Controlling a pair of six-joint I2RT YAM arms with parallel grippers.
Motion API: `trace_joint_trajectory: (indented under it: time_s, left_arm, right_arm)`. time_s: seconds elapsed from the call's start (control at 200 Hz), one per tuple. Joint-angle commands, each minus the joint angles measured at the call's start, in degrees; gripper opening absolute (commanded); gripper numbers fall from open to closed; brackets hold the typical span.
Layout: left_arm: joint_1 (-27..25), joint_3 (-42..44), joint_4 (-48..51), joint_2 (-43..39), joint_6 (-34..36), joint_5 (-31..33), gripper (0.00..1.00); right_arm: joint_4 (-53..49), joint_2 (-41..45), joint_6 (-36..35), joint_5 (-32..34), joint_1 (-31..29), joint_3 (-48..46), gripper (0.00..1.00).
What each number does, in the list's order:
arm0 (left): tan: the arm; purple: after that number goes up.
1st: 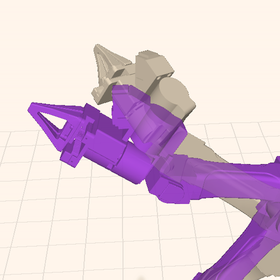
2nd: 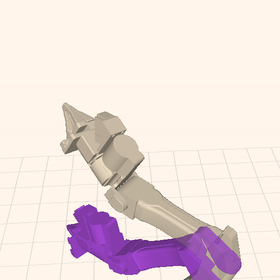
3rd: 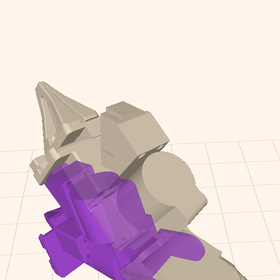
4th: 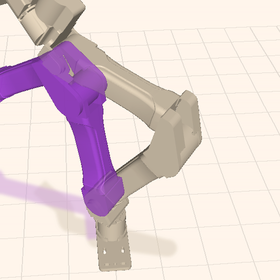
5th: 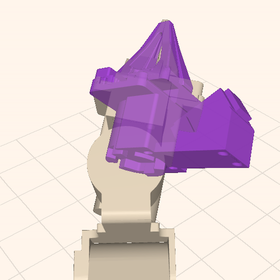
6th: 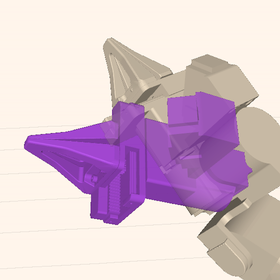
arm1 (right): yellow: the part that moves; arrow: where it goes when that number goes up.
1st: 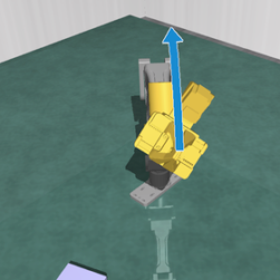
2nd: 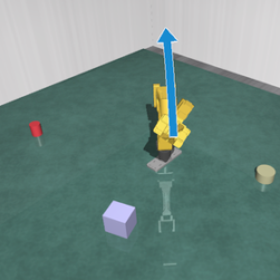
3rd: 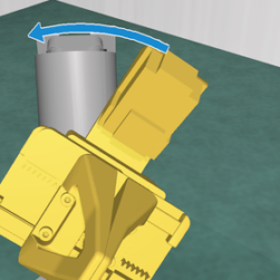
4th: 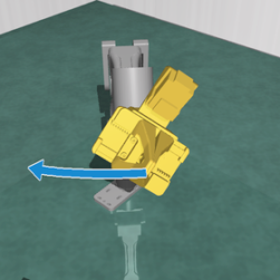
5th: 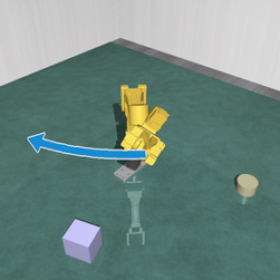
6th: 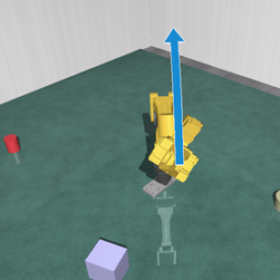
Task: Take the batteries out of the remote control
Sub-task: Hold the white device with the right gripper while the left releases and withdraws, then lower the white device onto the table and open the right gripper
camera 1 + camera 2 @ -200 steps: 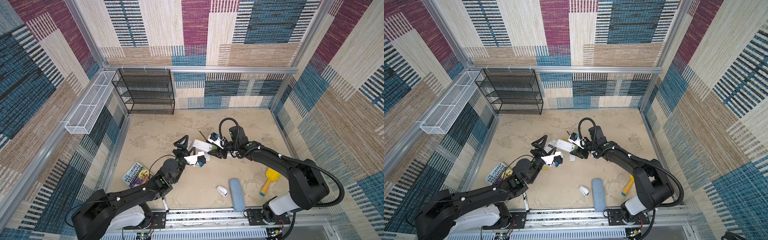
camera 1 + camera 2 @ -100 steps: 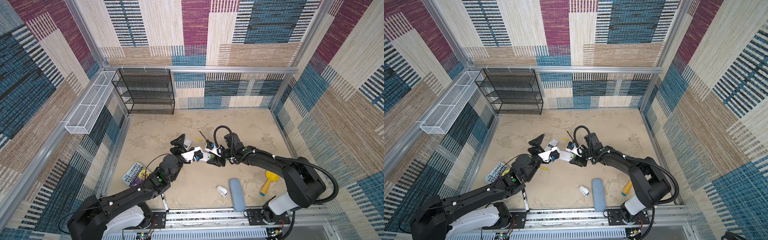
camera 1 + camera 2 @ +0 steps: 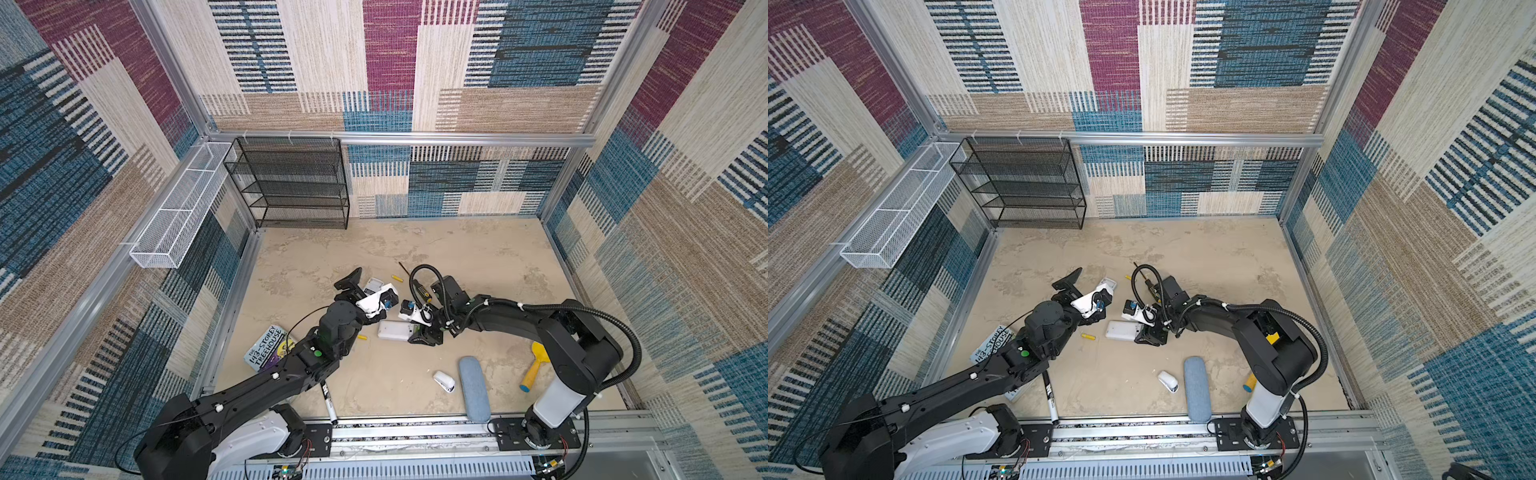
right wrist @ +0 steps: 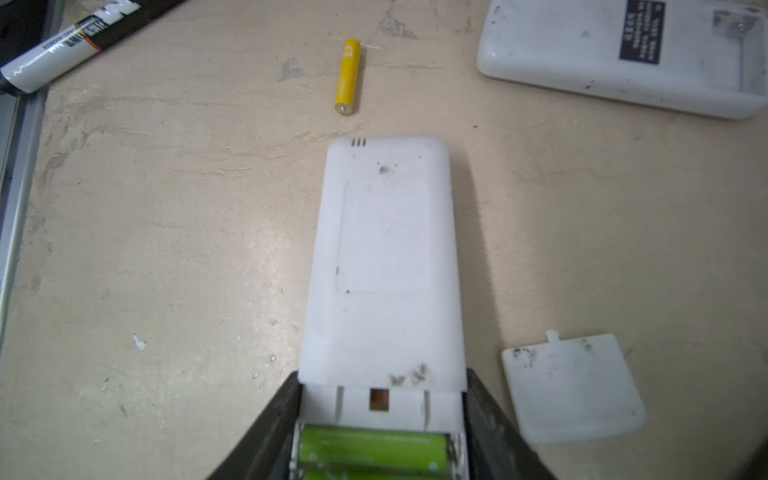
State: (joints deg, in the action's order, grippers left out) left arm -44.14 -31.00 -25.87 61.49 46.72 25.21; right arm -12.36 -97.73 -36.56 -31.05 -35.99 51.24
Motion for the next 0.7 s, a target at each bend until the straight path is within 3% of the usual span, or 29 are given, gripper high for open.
trace_joint_trajectory:
  time_s: [0.0, 0.466, 0.696]
  left_arm:
    - [0.3, -0.4, -0.2, 0.1, -1.5, 0.4, 0.99]
    - [1.1, -0.2, -0.3, -0.1, -1.5, -0.4, 0.99]
    - [1.2, -0.2, -0.4, 1.0, -1.8, -0.3, 0.99]
  right_arm:
    - [-0.2, -1.3, -1.4, -0.8, -0.4, 1.1, 0.33]
    - [-5.2, -6.9, -2.1, 1.3, -1.7, 4.1, 0.41]
    - [-7.2, -8.9, -1.7, 3.7, -1.9, 5.0, 0.5]
